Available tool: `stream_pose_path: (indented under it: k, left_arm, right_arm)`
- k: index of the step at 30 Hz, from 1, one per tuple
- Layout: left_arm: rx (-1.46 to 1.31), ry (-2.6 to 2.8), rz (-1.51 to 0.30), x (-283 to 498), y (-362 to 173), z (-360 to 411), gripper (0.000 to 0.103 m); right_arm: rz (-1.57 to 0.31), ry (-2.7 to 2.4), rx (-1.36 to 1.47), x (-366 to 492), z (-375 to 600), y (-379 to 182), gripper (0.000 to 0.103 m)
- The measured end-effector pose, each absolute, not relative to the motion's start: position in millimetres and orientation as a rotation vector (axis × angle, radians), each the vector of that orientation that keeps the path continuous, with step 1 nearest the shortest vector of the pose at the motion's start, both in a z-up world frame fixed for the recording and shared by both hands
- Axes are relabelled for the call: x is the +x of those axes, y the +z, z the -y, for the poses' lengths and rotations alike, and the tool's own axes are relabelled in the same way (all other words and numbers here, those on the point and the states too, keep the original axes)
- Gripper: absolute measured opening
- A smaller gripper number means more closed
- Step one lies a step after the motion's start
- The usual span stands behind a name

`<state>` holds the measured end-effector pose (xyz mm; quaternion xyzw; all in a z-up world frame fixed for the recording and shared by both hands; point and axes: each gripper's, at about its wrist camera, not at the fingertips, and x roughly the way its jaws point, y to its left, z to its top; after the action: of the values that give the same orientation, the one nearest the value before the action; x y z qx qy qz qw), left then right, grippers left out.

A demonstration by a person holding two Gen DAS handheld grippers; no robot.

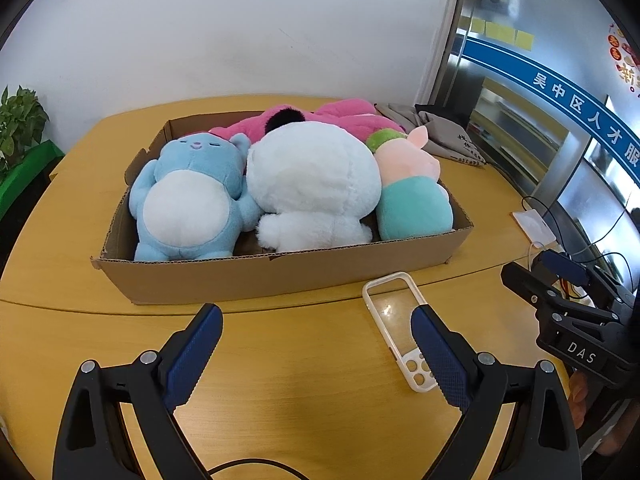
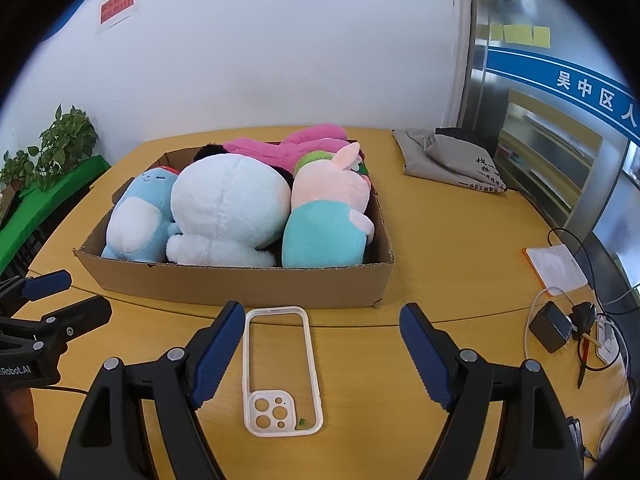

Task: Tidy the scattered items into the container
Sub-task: 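Grasp the white phone case frame with the right tool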

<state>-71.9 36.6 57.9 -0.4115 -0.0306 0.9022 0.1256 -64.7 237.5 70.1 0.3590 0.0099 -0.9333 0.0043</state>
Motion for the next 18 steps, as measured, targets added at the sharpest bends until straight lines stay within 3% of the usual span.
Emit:
stream_pose_path:
  k: [6,15,18]
  left_arm:
    - [-1.282,2.514,0.112,-87,38,-55,0.098]
    - [-1.431,2.38,0.086,-130,-9,-97,0.097]
    - [-1.487,2.37,0.062,-143,-26,-108,0.09]
  right_arm:
    - [0.013,-2.888,1.182,-62,-257,51,0.08]
    - [-0.084,-2.735,1.337,-64,-254,-4,0.078]
    - [-0.118,-2.681,1.386,-65,-252,-22,0.074]
